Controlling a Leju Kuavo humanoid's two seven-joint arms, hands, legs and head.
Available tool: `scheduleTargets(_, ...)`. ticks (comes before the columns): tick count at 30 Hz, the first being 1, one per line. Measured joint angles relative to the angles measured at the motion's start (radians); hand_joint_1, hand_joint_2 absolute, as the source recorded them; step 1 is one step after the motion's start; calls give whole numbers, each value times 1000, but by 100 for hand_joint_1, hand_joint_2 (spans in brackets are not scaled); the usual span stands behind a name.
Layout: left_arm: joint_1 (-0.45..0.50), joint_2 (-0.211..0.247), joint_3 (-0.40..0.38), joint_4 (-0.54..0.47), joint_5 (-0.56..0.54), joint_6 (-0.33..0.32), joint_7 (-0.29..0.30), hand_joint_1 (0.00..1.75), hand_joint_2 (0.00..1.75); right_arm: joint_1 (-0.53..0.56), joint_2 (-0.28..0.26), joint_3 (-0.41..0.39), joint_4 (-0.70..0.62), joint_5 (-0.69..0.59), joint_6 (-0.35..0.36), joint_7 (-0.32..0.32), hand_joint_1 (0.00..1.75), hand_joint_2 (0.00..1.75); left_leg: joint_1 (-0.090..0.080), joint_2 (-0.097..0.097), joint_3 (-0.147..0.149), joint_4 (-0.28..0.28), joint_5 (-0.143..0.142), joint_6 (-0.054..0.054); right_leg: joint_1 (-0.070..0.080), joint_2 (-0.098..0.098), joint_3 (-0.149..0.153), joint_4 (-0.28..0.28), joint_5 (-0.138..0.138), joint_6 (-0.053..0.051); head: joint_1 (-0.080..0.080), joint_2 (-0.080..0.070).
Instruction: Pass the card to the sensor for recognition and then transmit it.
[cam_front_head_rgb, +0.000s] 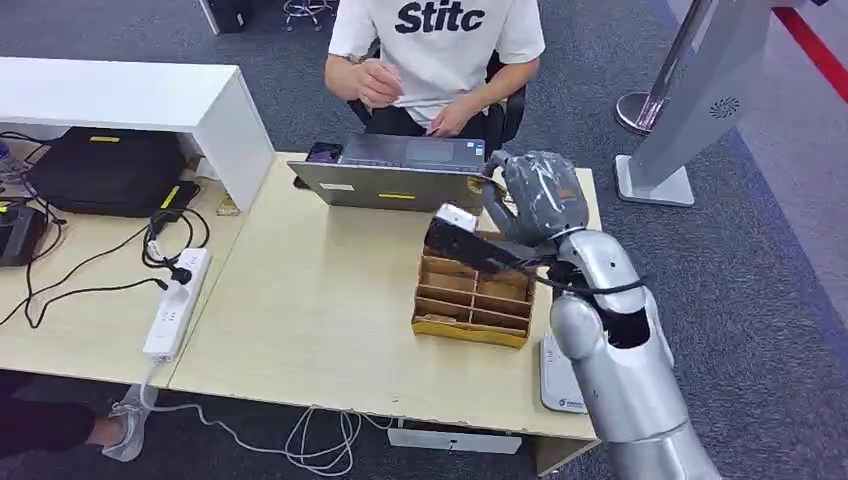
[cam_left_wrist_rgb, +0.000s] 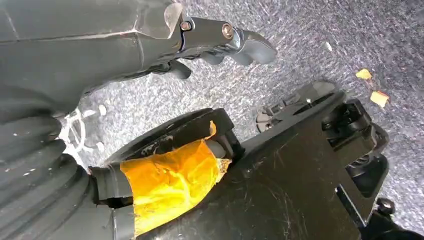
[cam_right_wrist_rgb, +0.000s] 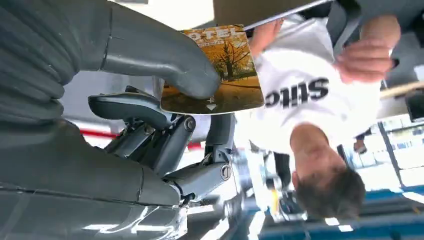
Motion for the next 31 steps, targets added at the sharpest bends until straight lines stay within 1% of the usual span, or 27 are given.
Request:
scheduleTargets(4,-1,-1,-14,0,-7,0,7,0,175,-58,18,-36,132,-1,-10,14,175,175,0,0,0,0,0,0,0,0,0,0,0,0,0,0)
scheduleTargets(7,-1,-2,-18,0,-11,0,15,0,175,-79,27,-60,206,8,-19,20,175,175,0,0,0,0,0,0,0,0,0,0,0,0,0,0)
scheduleTargets(11,-1,-5,-20,0,-12,1,19,0,175,-96,43,-96,275,3,-28,3,175,175,0,0,0,0,0,0,0,0,0,0,0,0,0,0)
scheduleTargets(13,-1,-5,-20,0,-12,2,25,0,175,-104,50,-101,297,7,-28,-7,175,175,0,0,0,0,0,0,0,0,-1,0,0,0,0,0)
scheduleTargets(14,-2,-5,-20,0,-12,2,26,0,175,-105,55,-102,304,8,-28,-8,152,175,0,0,0,0,0,0,0,0,-1,0,0,0,0,0)
scheduleTargets(15,-2,-5,-20,0,-12,3,27,0,175,-106,59,-103,307,5,-28,-12,0,175,0,0,0,0,0,0,0,0,-1,0,0,0,0,0)
scheduleTargets(16,-2,-5,-20,0,-12,3,27,0,175,-106,64,-105,309,-7,-27,-20,0,175,0,0,0,0,0,0,0,0,-1,0,0,0,0,0)
scheduleTargets(18,-2,-5,-20,0,-11,5,27,0,175,-106,79,-124,309,-83,-6,-57,0,175,0,0,0,0,0,0,0,0,-1,0,0,0,0,0)
scheduleTargets(21,-1,-5,-20,0,-9,9,27,0,175,-105,99,-170,304,-260,29,-124,0,175,0,0,0,0,0,0,0,0,-1,0,0,0,0,0)
scheduleTargets(22,-1,-5,-20,0,-8,9,27,0,175,-103,101,-181,298,-310,36,-136,0,175,0,0,0,0,0,0,0,0,-1,0,0,0,0,0)
scheduleTargets(24,-1,-5,-20,0,-8,5,27,0,175,-96,106,-216,279,-417,50,-152,0,175,0,0,0,0,0,0,0,0,-1,0,0,0,0,0)
scheduleTargets(28,-1,-4,-20,0,-7,1,27,0,175,-79,106,-283,254,-551,73,-171,0,175,0,0,0,0,0,0,0,0,-1,-1,0,0,0,0)
scheduleTargets(31,-1,-3,-20,0,-5,2,27,0,175,-57,102,-358,241,-696,104,-186,0,175,0,0,0,0,0,0,0,0,-1,-1,0,0,1,0)
